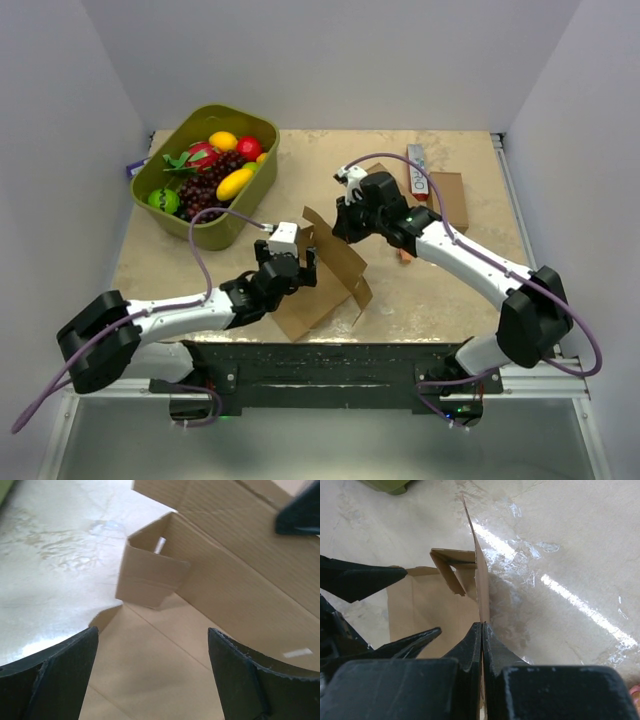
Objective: Fold the paper box
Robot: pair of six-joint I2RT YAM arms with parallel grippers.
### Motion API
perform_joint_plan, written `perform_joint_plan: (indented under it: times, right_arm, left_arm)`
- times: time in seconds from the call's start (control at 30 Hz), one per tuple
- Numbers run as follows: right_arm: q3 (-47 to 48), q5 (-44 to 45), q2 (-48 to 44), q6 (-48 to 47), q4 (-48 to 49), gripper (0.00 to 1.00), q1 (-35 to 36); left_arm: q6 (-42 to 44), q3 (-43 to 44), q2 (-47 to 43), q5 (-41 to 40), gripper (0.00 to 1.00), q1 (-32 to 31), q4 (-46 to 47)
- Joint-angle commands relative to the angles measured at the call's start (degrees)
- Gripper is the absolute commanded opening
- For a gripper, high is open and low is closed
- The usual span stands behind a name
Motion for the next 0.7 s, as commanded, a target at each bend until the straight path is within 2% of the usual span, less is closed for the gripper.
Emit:
perform_joint_plan:
  times: [0.0,0.23,0.5,0.6,0.67]
  right_arm:
    - [-1.2,0.6,-3.4,2.6,3.9,0.0,0.5]
    - [-2.0,0.1,-4.7,2.4,3.7,0.0,0.6]
    - [-2.9,-0.8,-5.4,2.4,4.1,0.0,0.6]
    - [-2.9,-0.8,-5.5,2.1,4.0,0.0,0.7]
    - [-2.9,0.2,-5.5,1.6,3.3,0.0,0.6]
  left_arm:
    - [-1.6,4.0,5.3,-9.4,0.97,0.0,3.2]
    - [0.2,7.9,12.4,-8.6,1.0,1.6,7.8]
    - [1.3,7.6,15.4,-8.1,0.98,5.1,13.7]
    - [2.3,7.1,15.9,-7.8,0.92,5.9,14.3]
    - [3.2,5.7,14.6,-7.5,0.84,6.3,14.9]
